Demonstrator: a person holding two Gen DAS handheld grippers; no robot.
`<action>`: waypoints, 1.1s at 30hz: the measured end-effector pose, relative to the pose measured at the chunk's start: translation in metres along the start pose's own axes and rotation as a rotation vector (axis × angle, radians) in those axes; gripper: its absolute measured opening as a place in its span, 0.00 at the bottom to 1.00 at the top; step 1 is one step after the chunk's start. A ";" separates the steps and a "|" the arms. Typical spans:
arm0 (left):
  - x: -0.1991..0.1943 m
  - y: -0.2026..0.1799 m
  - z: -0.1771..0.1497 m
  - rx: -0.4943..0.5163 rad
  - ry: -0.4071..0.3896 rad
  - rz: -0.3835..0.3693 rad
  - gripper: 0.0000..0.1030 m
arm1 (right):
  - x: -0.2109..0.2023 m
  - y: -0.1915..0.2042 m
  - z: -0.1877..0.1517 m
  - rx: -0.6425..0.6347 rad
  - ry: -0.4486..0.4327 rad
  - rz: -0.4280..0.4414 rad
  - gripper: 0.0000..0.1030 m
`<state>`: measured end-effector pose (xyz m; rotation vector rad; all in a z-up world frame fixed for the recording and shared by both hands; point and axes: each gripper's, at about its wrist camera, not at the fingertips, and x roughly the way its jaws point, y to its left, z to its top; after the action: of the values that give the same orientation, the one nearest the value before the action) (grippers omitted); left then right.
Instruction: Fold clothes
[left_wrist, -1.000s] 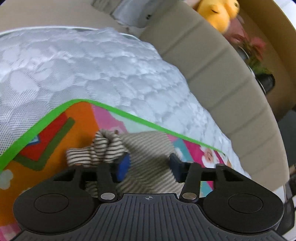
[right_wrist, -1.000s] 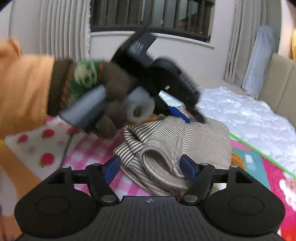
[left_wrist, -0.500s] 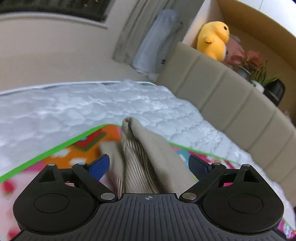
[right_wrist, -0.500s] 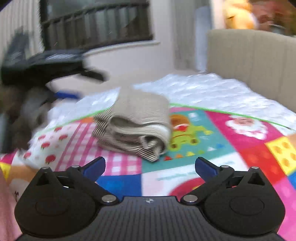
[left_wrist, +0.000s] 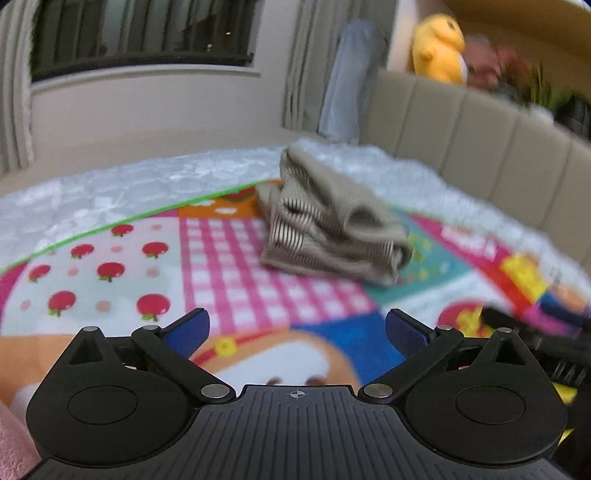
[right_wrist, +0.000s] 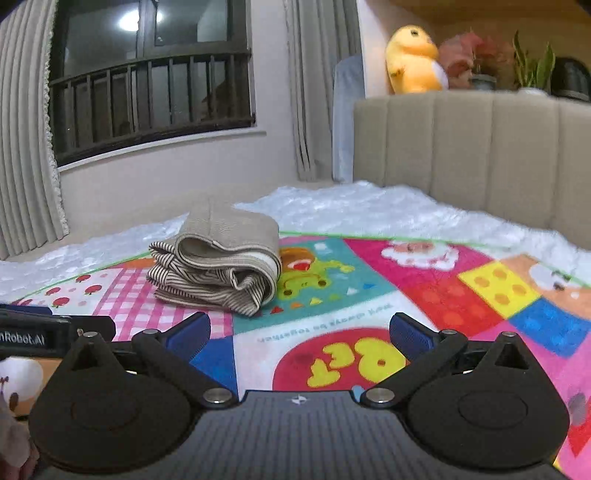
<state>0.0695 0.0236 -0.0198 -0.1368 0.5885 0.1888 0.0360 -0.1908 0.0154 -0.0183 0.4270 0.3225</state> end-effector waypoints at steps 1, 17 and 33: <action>-0.004 -0.004 -0.001 0.031 -0.023 0.011 1.00 | -0.002 0.003 0.000 -0.016 -0.010 0.000 1.00; -0.002 -0.008 -0.008 0.081 -0.007 0.062 1.00 | 0.004 0.002 -0.007 -0.009 0.010 0.052 1.00; -0.003 -0.012 -0.010 0.103 0.001 0.049 1.00 | 0.003 0.005 -0.009 -0.034 0.008 0.038 1.00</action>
<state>0.0646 0.0103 -0.0254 -0.0232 0.6017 0.2053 0.0332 -0.1855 0.0062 -0.0450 0.4306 0.3669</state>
